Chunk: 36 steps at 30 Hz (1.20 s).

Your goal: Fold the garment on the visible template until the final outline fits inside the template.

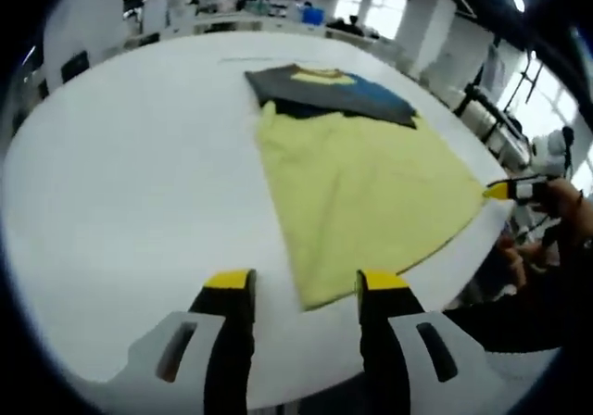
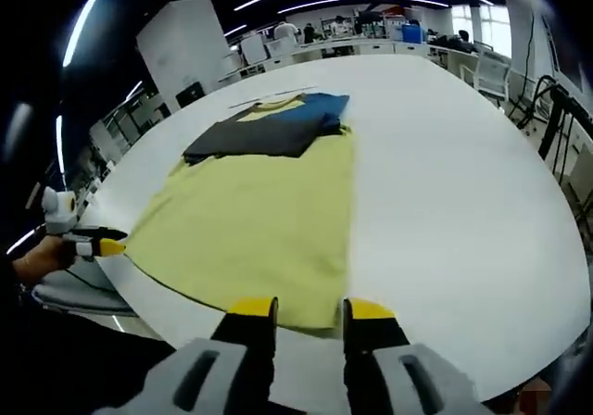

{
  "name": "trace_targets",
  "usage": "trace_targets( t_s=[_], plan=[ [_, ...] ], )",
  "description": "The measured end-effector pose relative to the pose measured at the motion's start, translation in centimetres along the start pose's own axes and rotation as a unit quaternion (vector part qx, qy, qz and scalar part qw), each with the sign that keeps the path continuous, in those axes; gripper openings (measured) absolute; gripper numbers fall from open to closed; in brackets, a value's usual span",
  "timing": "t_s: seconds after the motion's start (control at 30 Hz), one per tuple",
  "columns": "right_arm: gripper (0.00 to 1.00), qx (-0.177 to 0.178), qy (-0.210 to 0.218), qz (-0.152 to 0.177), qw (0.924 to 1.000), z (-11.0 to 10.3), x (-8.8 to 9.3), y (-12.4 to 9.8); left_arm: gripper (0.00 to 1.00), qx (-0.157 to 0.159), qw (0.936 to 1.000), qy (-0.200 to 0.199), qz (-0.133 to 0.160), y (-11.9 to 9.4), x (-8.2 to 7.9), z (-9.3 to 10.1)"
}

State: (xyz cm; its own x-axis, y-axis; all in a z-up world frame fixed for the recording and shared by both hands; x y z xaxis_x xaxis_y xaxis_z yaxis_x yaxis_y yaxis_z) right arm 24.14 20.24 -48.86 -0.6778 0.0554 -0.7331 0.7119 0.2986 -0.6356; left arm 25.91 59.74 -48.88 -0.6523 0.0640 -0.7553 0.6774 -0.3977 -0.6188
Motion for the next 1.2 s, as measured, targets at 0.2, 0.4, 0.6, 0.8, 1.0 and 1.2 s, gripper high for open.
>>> trace_targets(
  t_s=[0.2,0.4,0.6,0.8,1.0,1.2],
  plan=[
    [0.15,0.005,-0.007,0.002,1.0000,0.1,0.2,0.0,0.28,-0.002,0.9996,-0.029,-0.002,-0.1,0.1,0.2],
    [0.09,0.014,-0.015,0.003,0.9998,0.3,0.2,0.1,0.08,-0.023,0.9978,-0.057,-0.025,0.3,0.7,0.6],
    [0.01,0.032,-0.010,0.010,0.9994,0.6,0.2,0.2,0.01,-0.039,0.9967,-0.062,-0.037,0.8,0.6,0.4],
    [0.00,0.041,0.009,0.015,0.9990,0.7,0.3,0.3,0.00,-0.039,0.9975,-0.035,-0.048,0.6,0.6,0.6],
    [0.00,0.037,0.007,0.011,0.9992,0.5,0.5,-0.2,0.00,-0.027,0.9980,-0.008,-0.057,-0.2,0.6,0.6],
    [0.00,0.035,0.012,0.005,0.9993,0.2,1.1,-1.0,0.00,-0.009,0.9972,0.007,-0.074,-1.4,1.2,0.7]
  ],
)
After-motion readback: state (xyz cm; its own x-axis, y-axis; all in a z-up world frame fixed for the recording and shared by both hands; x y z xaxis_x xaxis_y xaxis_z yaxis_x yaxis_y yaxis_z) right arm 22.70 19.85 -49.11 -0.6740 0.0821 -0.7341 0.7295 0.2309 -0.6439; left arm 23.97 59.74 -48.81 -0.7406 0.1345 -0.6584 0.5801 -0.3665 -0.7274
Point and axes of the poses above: the point that each gripper's makers call its tool centre point, and the gripper's own axes: y roughly forward along the fingers, z roughly to its right, x roughly out of its underside, the point moved 6 cm from there along -y, roughly backward along the fingers, and after that the axes turned 10 degrees about z, right-handed, at the moved point
